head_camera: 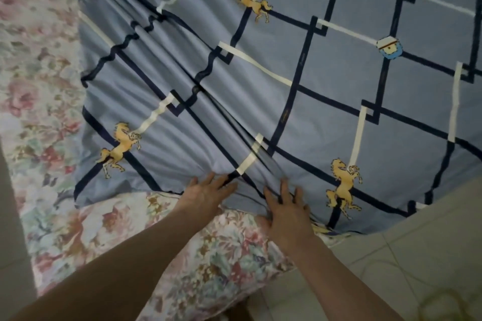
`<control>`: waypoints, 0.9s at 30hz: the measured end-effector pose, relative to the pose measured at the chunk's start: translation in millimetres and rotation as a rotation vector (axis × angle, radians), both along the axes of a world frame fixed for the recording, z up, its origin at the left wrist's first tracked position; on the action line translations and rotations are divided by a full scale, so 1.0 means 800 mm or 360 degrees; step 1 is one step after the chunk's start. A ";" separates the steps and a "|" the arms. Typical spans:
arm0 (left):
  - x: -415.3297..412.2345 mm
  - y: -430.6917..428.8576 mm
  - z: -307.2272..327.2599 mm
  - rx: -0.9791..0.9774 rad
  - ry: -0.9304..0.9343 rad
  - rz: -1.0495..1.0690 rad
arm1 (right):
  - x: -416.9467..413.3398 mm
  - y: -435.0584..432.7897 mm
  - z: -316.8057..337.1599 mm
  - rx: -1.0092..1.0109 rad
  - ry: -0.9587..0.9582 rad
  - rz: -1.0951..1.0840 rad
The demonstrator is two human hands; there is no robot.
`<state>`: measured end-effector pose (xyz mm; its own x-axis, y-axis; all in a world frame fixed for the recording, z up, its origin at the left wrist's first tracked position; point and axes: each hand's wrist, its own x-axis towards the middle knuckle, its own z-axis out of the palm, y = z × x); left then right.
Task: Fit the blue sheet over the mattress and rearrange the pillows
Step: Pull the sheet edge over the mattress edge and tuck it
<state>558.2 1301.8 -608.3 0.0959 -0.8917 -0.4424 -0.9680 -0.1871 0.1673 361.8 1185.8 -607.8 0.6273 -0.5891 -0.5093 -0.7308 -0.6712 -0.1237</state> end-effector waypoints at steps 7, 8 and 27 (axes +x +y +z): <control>0.010 0.009 -0.017 -0.0451 0.0049 -0.0137 | -0.018 0.015 -0.022 -0.0142 -0.0079 0.0063; 0.012 0.009 -0.014 -0.0482 0.0071 -0.0130 | -0.019 0.015 -0.023 -0.0146 -0.0093 0.0061; -0.099 0.202 -0.016 -0.0322 0.0390 -0.0875 | -0.145 0.158 0.001 -0.0243 -0.0300 0.0120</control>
<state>478.8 1463.0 -621.2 -0.4823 -0.8503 -0.2108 -0.8429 0.3848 0.3761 245.5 1312.1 -607.3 0.7477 -0.5982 -0.2882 -0.6517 -0.7443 -0.1459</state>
